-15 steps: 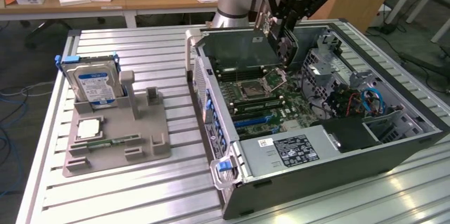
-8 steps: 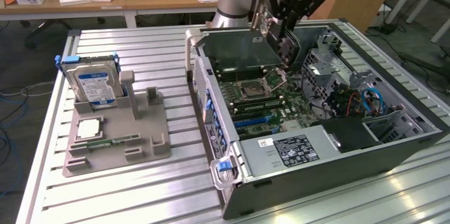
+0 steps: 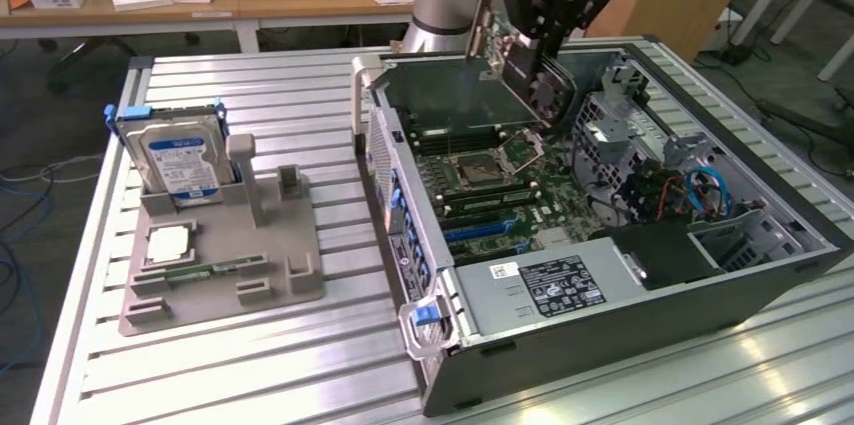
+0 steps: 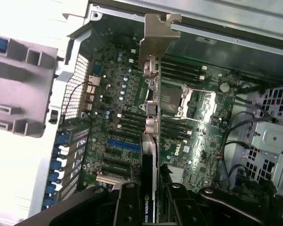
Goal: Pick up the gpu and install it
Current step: 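Insert the gpu into the slot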
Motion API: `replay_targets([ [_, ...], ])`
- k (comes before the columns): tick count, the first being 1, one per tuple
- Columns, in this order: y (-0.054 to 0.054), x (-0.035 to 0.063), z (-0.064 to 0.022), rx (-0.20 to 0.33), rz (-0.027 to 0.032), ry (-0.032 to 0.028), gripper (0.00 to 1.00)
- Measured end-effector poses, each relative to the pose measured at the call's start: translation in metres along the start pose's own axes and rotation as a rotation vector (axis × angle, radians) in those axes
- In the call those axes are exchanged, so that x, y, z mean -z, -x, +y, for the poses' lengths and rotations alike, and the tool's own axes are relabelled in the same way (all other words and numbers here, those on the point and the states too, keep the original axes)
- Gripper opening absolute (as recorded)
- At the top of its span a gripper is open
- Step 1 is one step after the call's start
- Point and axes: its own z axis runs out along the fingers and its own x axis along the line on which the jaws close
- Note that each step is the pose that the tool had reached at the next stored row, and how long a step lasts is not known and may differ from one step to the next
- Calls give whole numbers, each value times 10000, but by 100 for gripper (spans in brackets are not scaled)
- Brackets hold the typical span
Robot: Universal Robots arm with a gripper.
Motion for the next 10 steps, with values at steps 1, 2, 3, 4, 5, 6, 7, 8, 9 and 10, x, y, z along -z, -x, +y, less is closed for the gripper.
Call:
replay_targets([
  [1,0,-1,0,173,3,-5,26],
  [2,0,-1,0,346,8,-10,26],
  [3,0,-1,0,515,12,-16,26],
  [4,0,-2,0,678,16,-20,26],
  [5,0,-2,0,852,20,-25,26],
  [6,0,-2,0,1011,23,-31,26],
  [7,0,-3,0,1169,27,-35,26],
  [8,0,-4,0,1314,30,-40,26],
  [9,0,-4,-1,1449,33,-44,26],
  [10,-1,-5,-1,1569,38,-49,26],
])
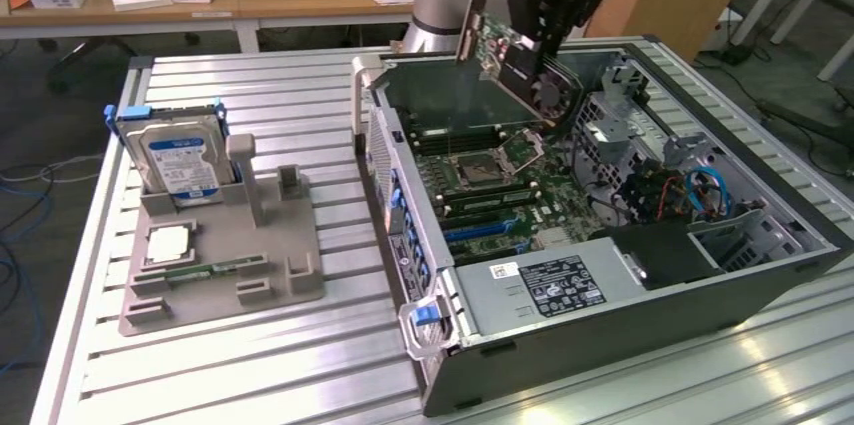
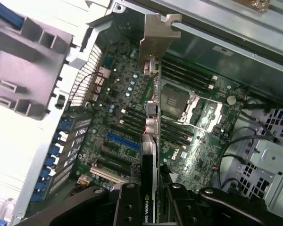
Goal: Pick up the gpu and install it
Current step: 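Insert the gpu into the slot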
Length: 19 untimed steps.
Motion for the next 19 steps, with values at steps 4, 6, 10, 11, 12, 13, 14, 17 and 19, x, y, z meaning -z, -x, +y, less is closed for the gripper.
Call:
replay_targets([
  [4,-2,-11,-6,434,8,-12,26],
  [6,-3,-18,-9,640,15,-20,26],
  [10,-2,-41,-10,1258,28,-37,26],
  [11,-2,-48,-11,1454,32,-43,26],
  [12,-1,-54,-11,1634,37,-49,26],
  [13,-1,-60,-11,1814,41,-55,26],
  [14,-1,-66,-11,1999,46,-61,26],
  [17,-1,-85,-11,2537,58,-77,26],
  [19,0,-97,-12,2896,66,-88,26],
])
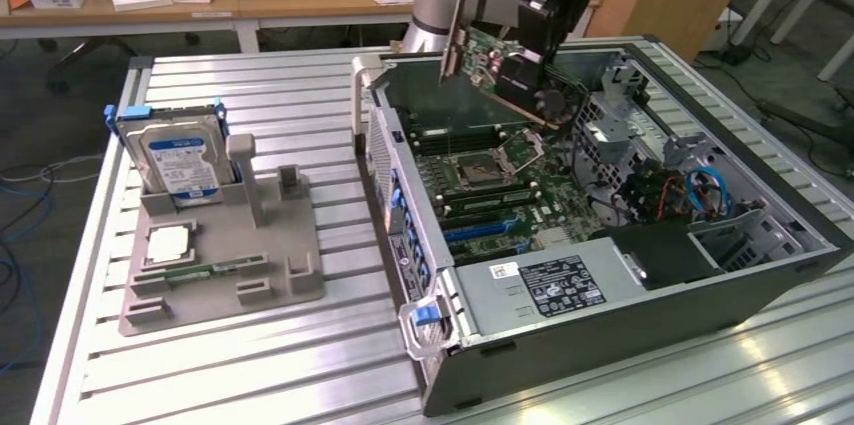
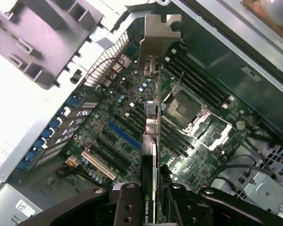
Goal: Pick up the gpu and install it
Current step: 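Insert the gpu into the slot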
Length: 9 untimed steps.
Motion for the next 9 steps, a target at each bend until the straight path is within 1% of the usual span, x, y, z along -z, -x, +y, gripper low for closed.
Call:
replay_targets([
  [9,1,-49,-1,1539,28,-53,26],
])
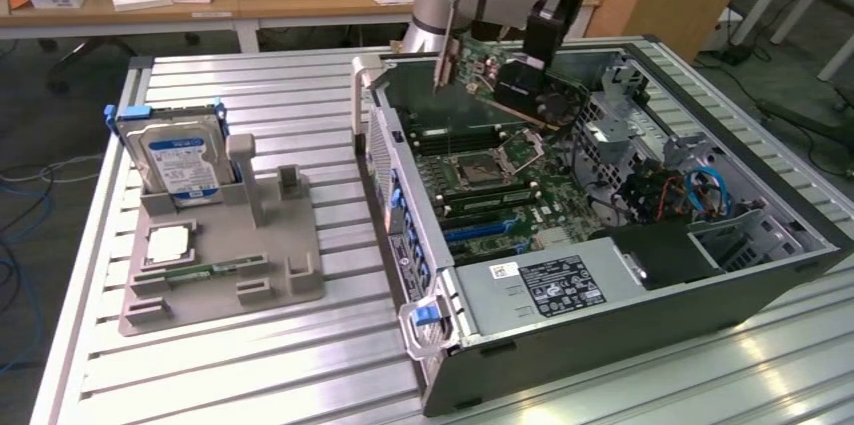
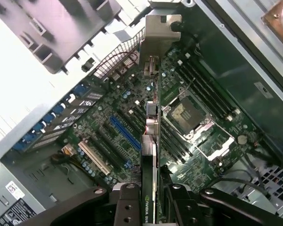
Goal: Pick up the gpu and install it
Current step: 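Insert the gpu into the slot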
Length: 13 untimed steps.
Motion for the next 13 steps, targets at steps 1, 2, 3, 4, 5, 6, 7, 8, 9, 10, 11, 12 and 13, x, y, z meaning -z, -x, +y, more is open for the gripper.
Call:
replay_targets([
  [1,0,-4,0,177,3,-9,26],
  [2,0,-8,0,351,4,-17,26],
  [3,0,-11,0,531,3,-26,26],
  [4,0,-14,0,711,4,-35,26],
  [5,1,-17,0,891,5,-45,26],
  [6,1,-20,0,1070,4,-55,26],
  [7,1,-23,0,1234,3,-65,26],
  [8,1,-26,-1,1402,2,-76,26],
  [9,1,-29,-1,1557,1,-86,26],
  [10,1,-32,0,1712,-1,-96,26],
  [11,1,-34,-1,1866,-4,-108,26],
  [12,1,-36,-1,2012,-5,-119,26],
  [13,1,-39,-1,2159,-9,-130,26],
])
